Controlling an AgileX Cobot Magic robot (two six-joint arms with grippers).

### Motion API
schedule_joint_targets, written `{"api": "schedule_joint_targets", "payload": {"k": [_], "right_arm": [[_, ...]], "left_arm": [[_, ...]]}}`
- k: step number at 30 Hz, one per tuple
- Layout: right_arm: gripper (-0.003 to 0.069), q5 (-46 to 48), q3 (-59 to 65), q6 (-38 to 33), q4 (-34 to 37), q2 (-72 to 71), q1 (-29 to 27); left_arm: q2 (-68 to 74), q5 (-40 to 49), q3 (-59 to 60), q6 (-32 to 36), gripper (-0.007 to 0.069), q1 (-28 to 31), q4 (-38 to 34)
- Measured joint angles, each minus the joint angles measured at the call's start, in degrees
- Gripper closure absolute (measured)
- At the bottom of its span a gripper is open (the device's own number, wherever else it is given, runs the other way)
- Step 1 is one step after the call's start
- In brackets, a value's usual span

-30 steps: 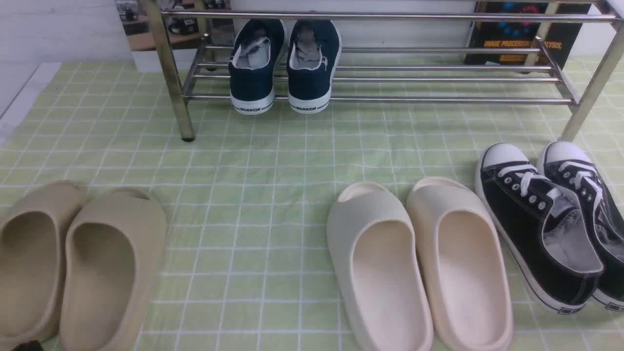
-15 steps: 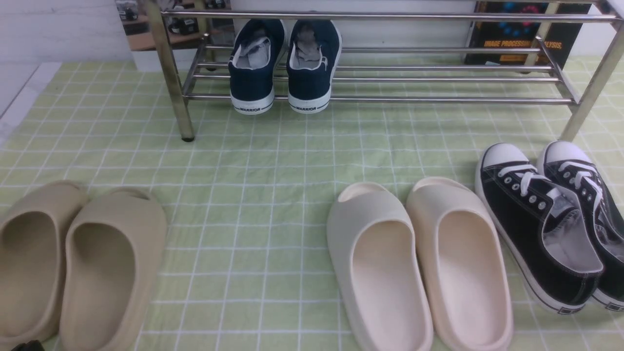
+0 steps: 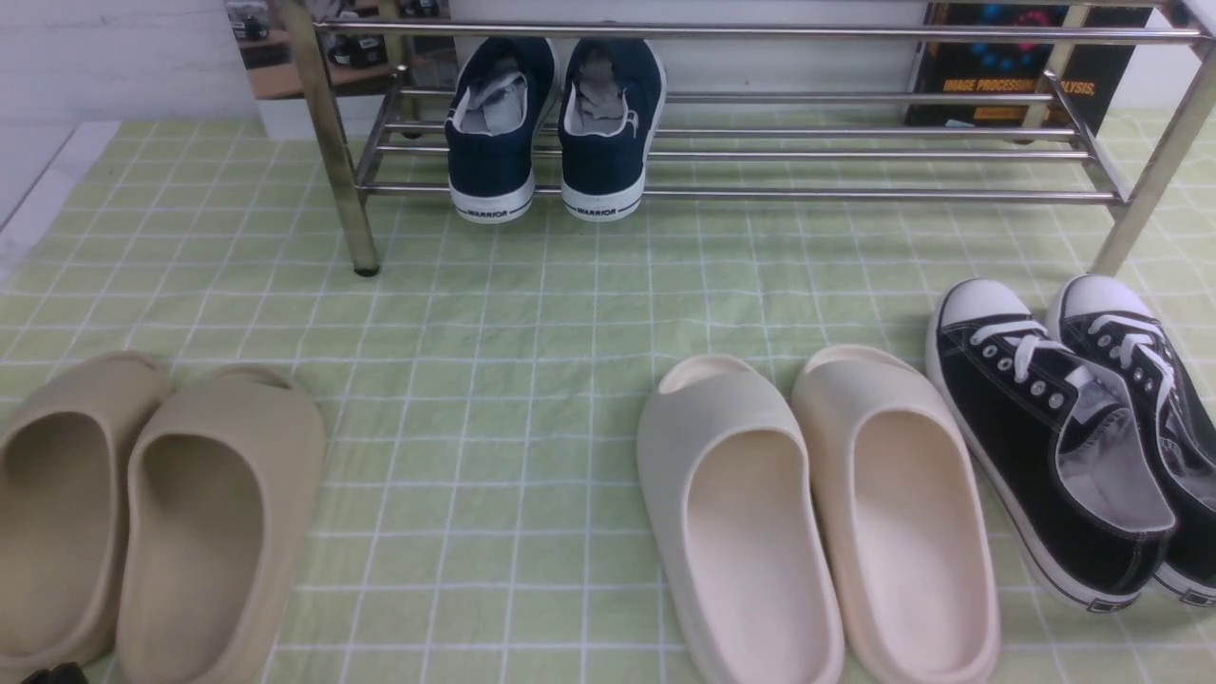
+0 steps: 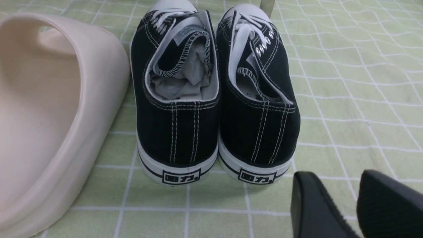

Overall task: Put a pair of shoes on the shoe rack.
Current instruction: Use the right arm to grab the shoe closest to it

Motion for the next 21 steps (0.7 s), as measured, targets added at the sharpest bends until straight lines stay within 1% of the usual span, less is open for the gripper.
{"api": "schedule_joint_targets", "payload": {"k": [21], "right_arm": [[0.0413, 0.0, 0.0, 0.0, -0.2, 0.0, 0.0]], "left_arm": [[0.0, 0.0, 0.0, 0.0, 0.0526, 0.0, 0.0]]}}
